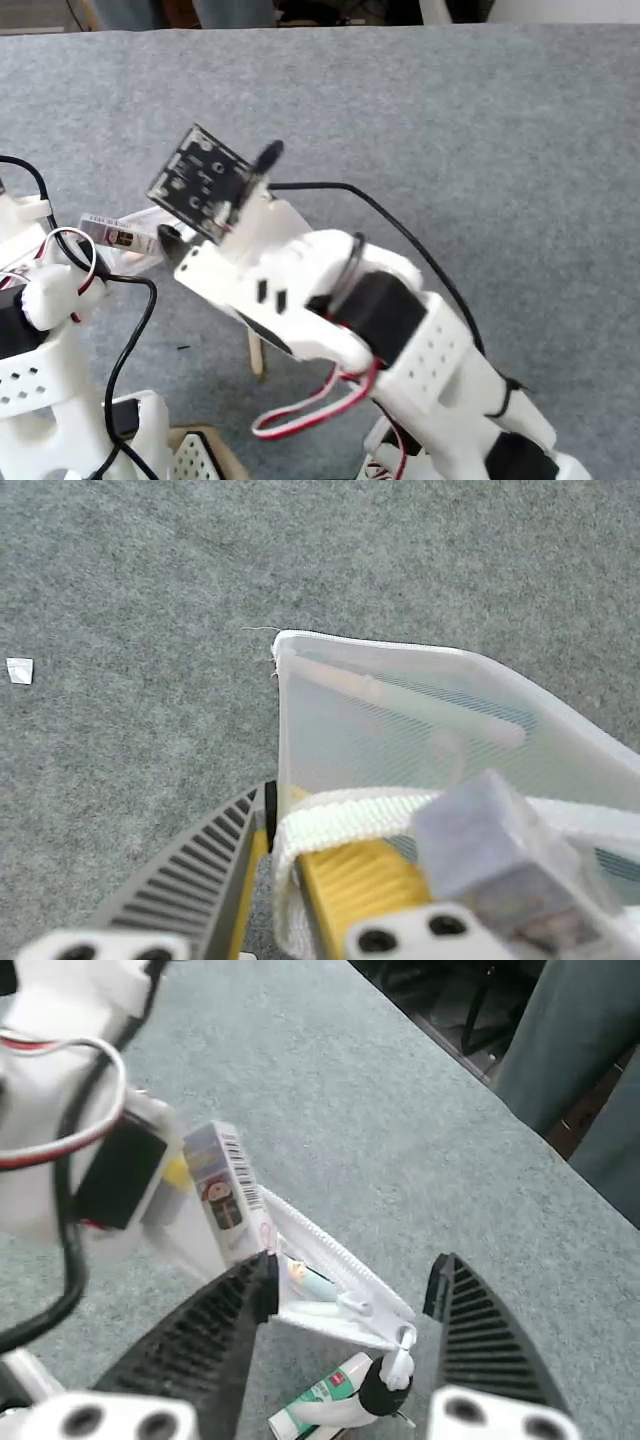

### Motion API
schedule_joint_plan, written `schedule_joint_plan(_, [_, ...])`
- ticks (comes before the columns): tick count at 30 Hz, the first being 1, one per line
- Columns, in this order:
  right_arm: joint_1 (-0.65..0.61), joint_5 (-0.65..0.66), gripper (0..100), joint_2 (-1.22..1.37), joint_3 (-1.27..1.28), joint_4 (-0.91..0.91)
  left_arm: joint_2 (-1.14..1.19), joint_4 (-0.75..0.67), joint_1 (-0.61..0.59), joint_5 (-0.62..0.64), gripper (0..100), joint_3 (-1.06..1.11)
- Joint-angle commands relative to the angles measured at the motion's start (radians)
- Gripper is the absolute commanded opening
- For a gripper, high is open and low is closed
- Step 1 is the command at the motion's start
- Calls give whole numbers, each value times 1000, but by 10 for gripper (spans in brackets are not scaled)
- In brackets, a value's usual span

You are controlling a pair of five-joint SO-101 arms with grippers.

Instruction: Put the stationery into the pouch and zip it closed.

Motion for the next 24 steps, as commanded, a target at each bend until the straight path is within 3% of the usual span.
schedule_joint_plan(1, [-60, 3, 251, -45, -13, 14, 9, -17, -10, -6, 28, -7])
schedule_joint_plan(6, [-127, 5, 251, -27, -12, 8, 11, -17, -15, -6, 28, -7])
schedule_joint_plan(24, [-63, 9, 250, -35, 116, -149, 6, -14, -31, -6, 28, -8])
